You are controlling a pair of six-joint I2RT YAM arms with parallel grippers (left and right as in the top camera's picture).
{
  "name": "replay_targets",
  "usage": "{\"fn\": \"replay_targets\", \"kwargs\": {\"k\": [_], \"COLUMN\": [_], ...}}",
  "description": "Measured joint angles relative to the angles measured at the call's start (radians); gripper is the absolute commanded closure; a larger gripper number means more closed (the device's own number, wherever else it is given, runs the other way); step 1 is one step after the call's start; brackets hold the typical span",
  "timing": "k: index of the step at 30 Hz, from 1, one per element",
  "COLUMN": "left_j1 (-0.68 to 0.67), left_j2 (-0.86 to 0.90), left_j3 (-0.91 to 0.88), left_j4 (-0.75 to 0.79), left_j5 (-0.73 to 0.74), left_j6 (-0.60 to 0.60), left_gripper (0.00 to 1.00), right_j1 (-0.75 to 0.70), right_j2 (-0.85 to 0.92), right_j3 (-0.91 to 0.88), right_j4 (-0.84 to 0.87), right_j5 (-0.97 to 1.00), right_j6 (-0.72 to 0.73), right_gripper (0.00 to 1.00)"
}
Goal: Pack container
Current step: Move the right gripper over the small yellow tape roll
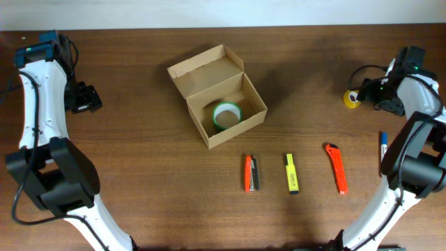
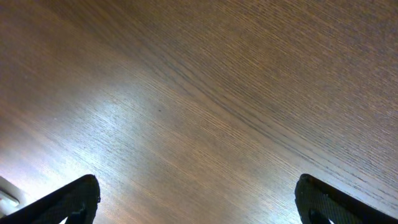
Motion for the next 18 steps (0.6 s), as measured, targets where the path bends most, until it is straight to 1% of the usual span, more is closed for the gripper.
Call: {"fn": "replay_targets", "kwargs": {"k": [18], "left_j1": [0.0], "left_j2": [0.0], "left_j3": [0.0], "left_j4": [0.0], "left_j5": [0.0], "left_j6": [0.0], "left_gripper": [0.0], "right_j1": [0.002], "right_j2": [0.0], "right_j3": [0.0], "right_j4": [-0.004], "right_j5": [0.005], "right_j6": [-0.007], "right_gripper": [0.06]}}
